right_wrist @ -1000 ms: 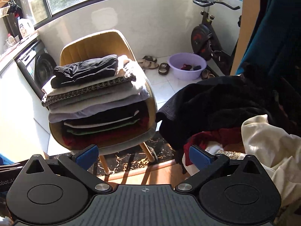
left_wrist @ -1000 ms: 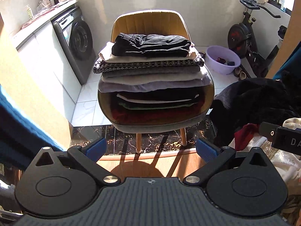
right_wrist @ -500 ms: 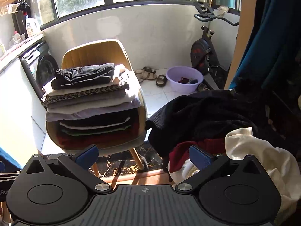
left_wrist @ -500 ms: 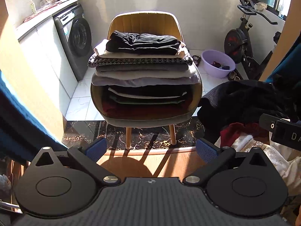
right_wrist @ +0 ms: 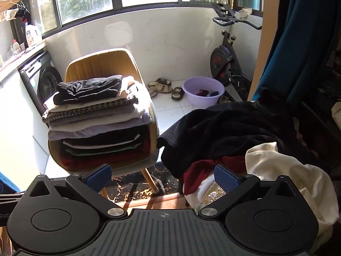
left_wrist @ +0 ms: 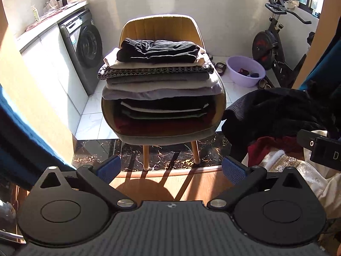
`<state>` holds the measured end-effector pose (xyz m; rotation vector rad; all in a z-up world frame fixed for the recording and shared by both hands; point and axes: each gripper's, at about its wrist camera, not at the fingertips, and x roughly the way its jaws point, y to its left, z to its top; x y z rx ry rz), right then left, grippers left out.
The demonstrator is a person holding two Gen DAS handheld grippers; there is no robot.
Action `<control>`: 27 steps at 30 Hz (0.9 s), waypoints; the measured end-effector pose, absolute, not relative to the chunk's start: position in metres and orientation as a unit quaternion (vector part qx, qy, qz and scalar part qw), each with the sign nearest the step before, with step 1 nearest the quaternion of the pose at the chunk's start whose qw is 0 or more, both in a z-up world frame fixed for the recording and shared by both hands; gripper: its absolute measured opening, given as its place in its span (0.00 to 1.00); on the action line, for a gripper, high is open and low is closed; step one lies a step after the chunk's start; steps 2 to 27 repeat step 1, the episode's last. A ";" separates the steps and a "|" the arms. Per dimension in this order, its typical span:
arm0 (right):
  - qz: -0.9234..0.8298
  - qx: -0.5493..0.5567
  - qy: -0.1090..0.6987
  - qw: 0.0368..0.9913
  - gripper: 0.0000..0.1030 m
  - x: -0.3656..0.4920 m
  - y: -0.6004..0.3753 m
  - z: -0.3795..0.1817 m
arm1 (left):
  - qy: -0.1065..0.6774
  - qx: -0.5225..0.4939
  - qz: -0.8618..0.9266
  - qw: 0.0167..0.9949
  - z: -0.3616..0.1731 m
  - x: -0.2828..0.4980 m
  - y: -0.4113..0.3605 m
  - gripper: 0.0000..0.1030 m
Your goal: Fold clothes
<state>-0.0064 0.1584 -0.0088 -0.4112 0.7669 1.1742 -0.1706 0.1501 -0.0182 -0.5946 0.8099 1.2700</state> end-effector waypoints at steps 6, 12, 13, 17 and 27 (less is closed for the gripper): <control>0.536 -0.188 0.350 0.745 0.99 -0.007 0.158 -0.009 | 0.362 -0.265 0.567 0.691 -0.018 -0.171 0.150 1.00; 0.536 -0.188 0.350 0.745 0.99 -0.007 0.158 -0.009 | 0.362 -0.265 0.567 0.691 -0.018 -0.171 0.150 1.00; 0.536 -0.188 0.350 0.745 0.99 -0.007 0.158 -0.009 | 0.362 -0.265 0.567 0.691 -0.018 -0.171 0.150 1.00; 0.536 -0.188 0.350 0.745 0.99 -0.007 0.158 -0.009 | 0.362 -0.265 0.567 0.691 -0.018 -0.171 0.150 1.00; 0.536 -0.188 0.350 0.745 0.99 -0.007 0.158 -0.009 | 0.362 -0.265 0.567 0.691 -0.018 -0.171 0.150 1.00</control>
